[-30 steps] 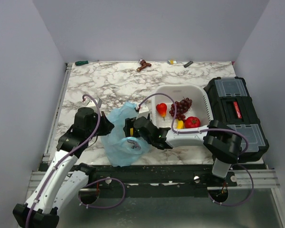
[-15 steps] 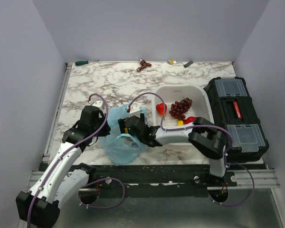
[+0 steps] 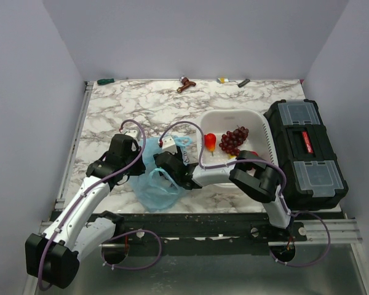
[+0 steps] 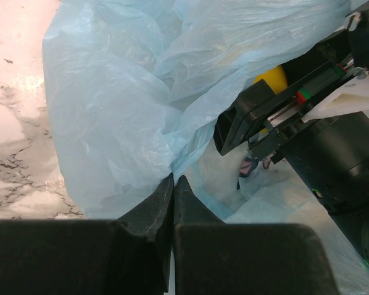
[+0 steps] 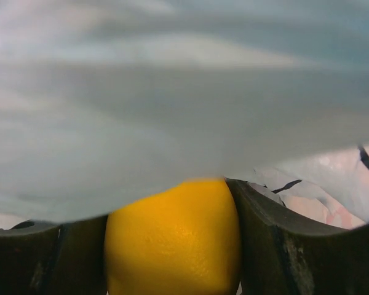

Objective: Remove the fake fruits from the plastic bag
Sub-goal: Take out the fake fruit from the plastic bag.

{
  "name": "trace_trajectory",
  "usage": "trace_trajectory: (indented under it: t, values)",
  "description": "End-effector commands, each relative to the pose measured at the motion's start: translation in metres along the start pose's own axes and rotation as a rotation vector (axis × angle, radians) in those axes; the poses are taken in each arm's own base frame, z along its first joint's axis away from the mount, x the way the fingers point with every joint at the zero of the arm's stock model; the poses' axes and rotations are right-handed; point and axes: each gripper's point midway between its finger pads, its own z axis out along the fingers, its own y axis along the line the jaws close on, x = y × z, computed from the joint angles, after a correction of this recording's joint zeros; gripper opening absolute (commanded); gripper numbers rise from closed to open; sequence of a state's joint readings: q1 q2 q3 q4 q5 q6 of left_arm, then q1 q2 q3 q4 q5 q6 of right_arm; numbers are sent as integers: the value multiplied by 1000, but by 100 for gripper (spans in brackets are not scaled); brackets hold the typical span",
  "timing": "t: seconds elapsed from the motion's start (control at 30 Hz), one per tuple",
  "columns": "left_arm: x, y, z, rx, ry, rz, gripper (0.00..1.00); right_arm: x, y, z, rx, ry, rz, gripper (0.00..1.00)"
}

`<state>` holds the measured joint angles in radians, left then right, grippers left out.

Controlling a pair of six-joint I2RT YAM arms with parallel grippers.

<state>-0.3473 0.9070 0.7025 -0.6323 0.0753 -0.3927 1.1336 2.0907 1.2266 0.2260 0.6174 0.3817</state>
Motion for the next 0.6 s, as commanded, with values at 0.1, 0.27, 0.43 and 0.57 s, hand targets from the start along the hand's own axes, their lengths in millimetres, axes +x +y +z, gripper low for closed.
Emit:
trace_trajectory:
  t: [0.1, 0.27, 0.43, 0.57]
  values:
    - [-1, -3, 0, 26, -4, 9, 0, -24, -1, -16, -9, -34, 9, 27]
    - [-2, -5, 0, 37, -7, 12, 0, -62, 2, -52, -107, -99, 115, 18]
    - [-3, -4, -1, 33, -12, 12, 0, -87, 9, -84, -225, -130, 189, 14]
    - [-5, -3, -3, 29, -32, 14, 0, -94, 16, -101, -301, -123, 231, 12]
